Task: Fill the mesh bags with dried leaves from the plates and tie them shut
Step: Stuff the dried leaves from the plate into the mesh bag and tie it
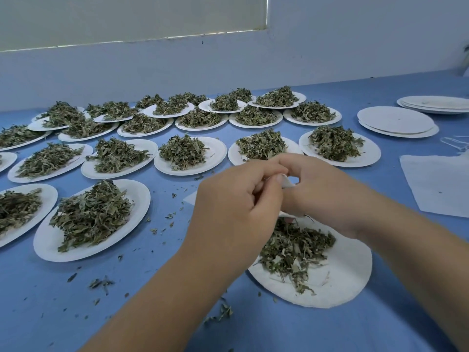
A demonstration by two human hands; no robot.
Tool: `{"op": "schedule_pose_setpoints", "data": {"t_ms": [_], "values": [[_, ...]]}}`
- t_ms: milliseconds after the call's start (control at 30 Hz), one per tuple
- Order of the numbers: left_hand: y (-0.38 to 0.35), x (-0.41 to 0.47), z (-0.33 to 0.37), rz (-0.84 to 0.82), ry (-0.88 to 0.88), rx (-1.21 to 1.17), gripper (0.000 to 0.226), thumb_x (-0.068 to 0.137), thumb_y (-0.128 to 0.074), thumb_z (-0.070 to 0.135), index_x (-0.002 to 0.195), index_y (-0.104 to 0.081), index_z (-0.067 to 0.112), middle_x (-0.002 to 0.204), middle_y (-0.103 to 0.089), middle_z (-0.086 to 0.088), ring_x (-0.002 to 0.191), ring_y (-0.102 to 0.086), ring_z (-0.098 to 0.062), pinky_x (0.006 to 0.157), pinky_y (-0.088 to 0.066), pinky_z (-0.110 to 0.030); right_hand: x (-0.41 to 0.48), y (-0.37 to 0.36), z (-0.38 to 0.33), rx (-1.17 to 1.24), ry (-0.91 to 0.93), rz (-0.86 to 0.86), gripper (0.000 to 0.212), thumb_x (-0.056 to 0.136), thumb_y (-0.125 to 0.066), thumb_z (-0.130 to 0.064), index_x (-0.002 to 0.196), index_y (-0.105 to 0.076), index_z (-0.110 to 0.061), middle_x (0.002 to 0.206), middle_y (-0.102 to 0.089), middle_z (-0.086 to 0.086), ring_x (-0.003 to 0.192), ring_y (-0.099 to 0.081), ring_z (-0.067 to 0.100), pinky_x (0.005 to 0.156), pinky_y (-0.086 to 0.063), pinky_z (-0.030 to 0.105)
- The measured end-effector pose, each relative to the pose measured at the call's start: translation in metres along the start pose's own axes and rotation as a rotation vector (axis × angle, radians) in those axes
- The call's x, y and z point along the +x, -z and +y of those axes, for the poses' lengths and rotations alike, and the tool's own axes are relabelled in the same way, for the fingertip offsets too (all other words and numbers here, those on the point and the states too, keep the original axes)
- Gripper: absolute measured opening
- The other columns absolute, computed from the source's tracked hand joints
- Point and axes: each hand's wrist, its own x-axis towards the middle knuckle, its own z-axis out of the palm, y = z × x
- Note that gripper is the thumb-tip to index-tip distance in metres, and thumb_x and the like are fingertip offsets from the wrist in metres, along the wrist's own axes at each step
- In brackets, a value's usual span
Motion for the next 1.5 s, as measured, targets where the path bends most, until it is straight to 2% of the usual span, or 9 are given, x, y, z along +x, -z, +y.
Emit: {"op": "schedule_pose_setpoints", "data": {"t_ms": [167,267,433,600,833,1000,1200,1333,1500], "values": [[-0.001,-0.001,0.0,-0.007,0.014,-0.018,0.019,0.086,-0.058,0.015,0.09,-0.075,0.024,0.055,-0.047,-0.004,0.048,-0.041,-0.009,0.049,-0.028,-0.008,0.003,-0.012,0.001,-0.197,0.134,0.204,0.019,0.066,-0.059,-0.024,0.083,-0.064,-0.018,0.078,-0.064,-0.004,0.058,-0.054,0.004,0.051,-0.046,0.021],[0.002,0.0,0.001,0.016,0.044,-0.04,0.022,0.086,-0.058,0.018,0.085,-0.069,0.037,0.058,-0.054,0.002,0.048,-0.044,-0.004,0.047,-0.029,-0.006,0.0,-0.005,0.0,0.003,0.069,0.074,0.015,0.081,-0.061,-0.025,0.093,-0.067,-0.019,0.078,-0.068,-0.003,0.065,-0.063,0.01,0.061,-0.052,0.02],[0.007,0.001,0.0,0.042,0.125,-0.132,0.022,0.09,-0.062,0.016,0.081,-0.07,0.034,0.057,-0.056,-0.002,0.045,-0.042,-0.003,0.045,-0.032,-0.008,-0.005,0.007,-0.003,0.274,0.055,-0.082,0.023,0.087,-0.067,-0.008,0.108,-0.066,-0.016,0.11,-0.066,0.013,0.091,-0.068,0.028,0.078,-0.057,0.034],[0.004,-0.002,0.005,0.018,0.117,-0.136,0.02,0.087,-0.058,0.021,0.084,-0.07,0.037,0.057,-0.059,-0.004,0.045,-0.044,-0.005,0.043,-0.037,-0.016,-0.003,-0.006,-0.002,0.115,0.095,0.107,0.011,0.082,-0.068,-0.007,0.091,-0.065,-0.013,0.072,-0.059,-0.004,0.052,-0.053,0.003,0.052,-0.042,0.015],[0.002,-0.003,0.008,-0.034,0.023,-0.046,0.017,0.086,-0.059,0.018,0.086,-0.072,0.028,0.056,-0.052,-0.002,0.047,-0.042,-0.003,0.047,-0.029,-0.007,0.0,-0.007,0.0,0.031,0.086,0.125,0.015,0.068,-0.067,-0.004,0.078,-0.057,-0.008,0.049,-0.049,-0.016,0.04,-0.043,-0.001,0.041,-0.035,0.01],[0.016,0.002,0.003,0.015,0.056,-0.018,0.018,0.09,-0.057,0.018,0.087,-0.069,0.031,0.06,-0.058,0.001,0.049,-0.045,-0.007,0.044,-0.031,-0.009,-0.004,0.005,-0.005,-0.101,0.022,0.086,0.025,0.076,-0.071,-0.047,0.088,-0.067,-0.026,0.071,-0.064,-0.013,0.06,-0.057,0.002,0.06,-0.048,0.022],[0.025,0.007,-0.002,0.117,0.115,-0.057,0.024,0.094,-0.058,0.014,0.084,-0.065,0.035,0.062,-0.054,0.001,0.047,-0.041,-0.005,0.043,-0.028,-0.008,-0.013,0.029,-0.012,-0.112,0.06,0.058,0.038,0.064,-0.07,-0.06,0.094,-0.068,-0.037,0.083,-0.066,-0.01,0.074,-0.061,0.005,0.066,-0.049,0.027],[0.028,0.006,-0.002,0.196,0.101,-0.047,0.022,0.095,-0.058,0.015,0.086,-0.067,0.032,0.067,-0.058,0.001,0.048,-0.043,-0.003,0.042,-0.031,-0.007,-0.018,0.047,-0.011,-0.283,-0.048,-0.112,0.049,0.054,-0.074,-0.065,0.097,-0.064,-0.044,0.086,-0.066,-0.012,0.063,-0.058,-0.001,0.055,-0.044,0.018],[0.029,0.008,-0.004,0.215,0.093,-0.016,0.019,0.094,-0.057,0.02,0.088,-0.066,0.036,0.07,-0.058,-0.003,0.052,-0.044,-0.012,0.045,-0.035,-0.015,-0.024,0.057,-0.007,-0.495,-0.143,-0.283,0.068,0.042,-0.077,-0.072,0.104,-0.057,-0.053,0.099,-0.058,-0.028,0.068,-0.06,-0.006,0.068,-0.045,0.025]]}}
